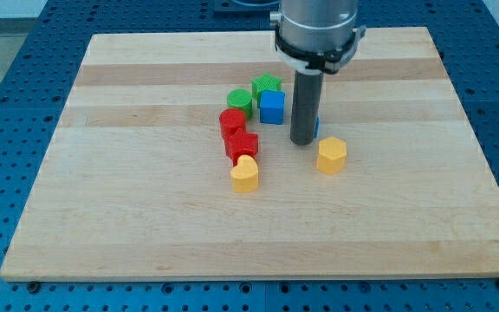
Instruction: Move the red circle to the left side of the red star
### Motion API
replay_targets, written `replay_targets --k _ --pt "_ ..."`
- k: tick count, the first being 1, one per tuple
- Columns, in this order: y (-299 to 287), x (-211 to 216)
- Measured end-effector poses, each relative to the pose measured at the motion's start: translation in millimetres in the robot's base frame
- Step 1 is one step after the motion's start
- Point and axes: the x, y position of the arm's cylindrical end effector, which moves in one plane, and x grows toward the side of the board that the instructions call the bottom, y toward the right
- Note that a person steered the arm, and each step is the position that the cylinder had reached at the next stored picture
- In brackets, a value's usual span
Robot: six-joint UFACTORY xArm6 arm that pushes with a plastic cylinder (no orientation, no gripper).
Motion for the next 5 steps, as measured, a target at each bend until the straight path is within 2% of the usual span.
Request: replay_targets --k 3,5 --pt "-1.7 -5.8" --pt "-41.4 -22.9"
